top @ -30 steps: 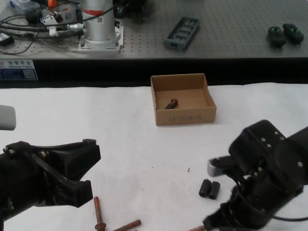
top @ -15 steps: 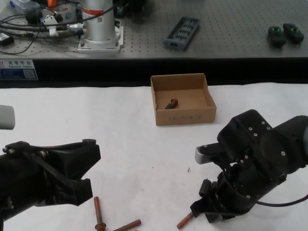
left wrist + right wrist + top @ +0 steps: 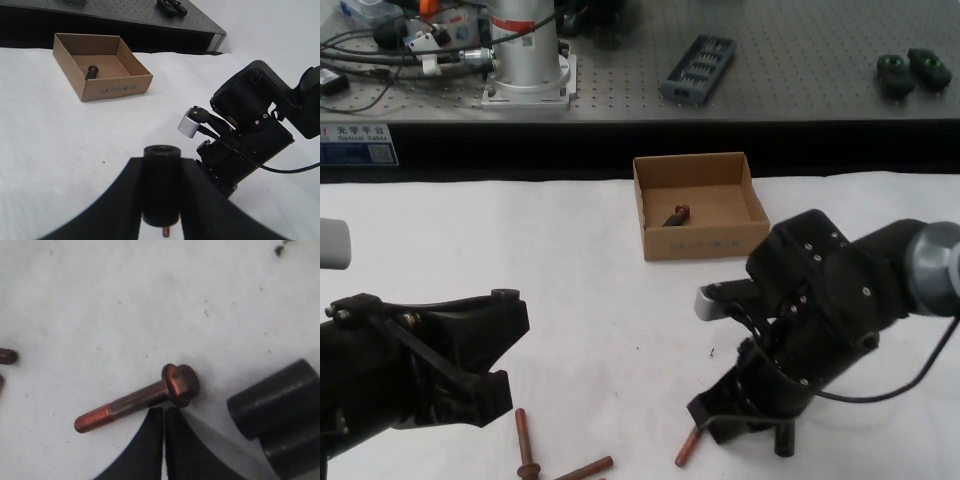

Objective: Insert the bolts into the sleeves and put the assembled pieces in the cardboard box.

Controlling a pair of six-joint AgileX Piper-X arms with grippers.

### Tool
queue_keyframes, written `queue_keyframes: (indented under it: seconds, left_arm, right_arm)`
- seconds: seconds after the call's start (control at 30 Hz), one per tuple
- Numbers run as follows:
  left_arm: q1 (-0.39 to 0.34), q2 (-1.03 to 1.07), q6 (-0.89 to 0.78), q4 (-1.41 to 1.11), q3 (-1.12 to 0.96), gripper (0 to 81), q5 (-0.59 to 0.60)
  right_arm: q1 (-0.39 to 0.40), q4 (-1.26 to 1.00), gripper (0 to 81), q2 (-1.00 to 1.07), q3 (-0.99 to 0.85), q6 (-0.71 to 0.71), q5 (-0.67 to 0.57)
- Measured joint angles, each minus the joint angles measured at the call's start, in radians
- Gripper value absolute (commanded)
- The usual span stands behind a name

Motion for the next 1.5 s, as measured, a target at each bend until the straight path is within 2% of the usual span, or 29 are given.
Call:
queue_keyframes:
  seconds: [0.43,0.53,0.67,0.77,1.07,1.5]
  left_arm:
    - [0.0,0.0,-0.001,0.0,0.0,7.3,0.0]
    - [0.0,0.0,-0.001,0.0,0.0,7.3,0.0]
    - [0.0,0.0,-0.001,0.0,0.0,7.3,0.0]
    - [0.0,0.0,-0.001,0.0,0.0,7.3,0.0]
    - [0.0,0.0,-0.001,0.0,0.0,7.3,0.0]
    - [0.0,0.0,-0.001,0.0,0.0,7.3,0.003]
  right_arm:
    - [0.014,0.031,3.7,0.005,-0.047,-0.056,-0.031]
    - [0.014,0.047,0.8,0.005,-0.047,-0.044,-0.033]
    - [0.017,0.06,19.2,0.005,-0.047,0.033,-0.038]
    - [0.017,0.042,28.4,0.005,-0.047,0.093,-0.038]
    - [0.021,-0.041,28.6,0.008,-0.048,0.273,-0.011]
    - [0.034,-0.049,28.6,0.048,-0.055,0.334,0.005]
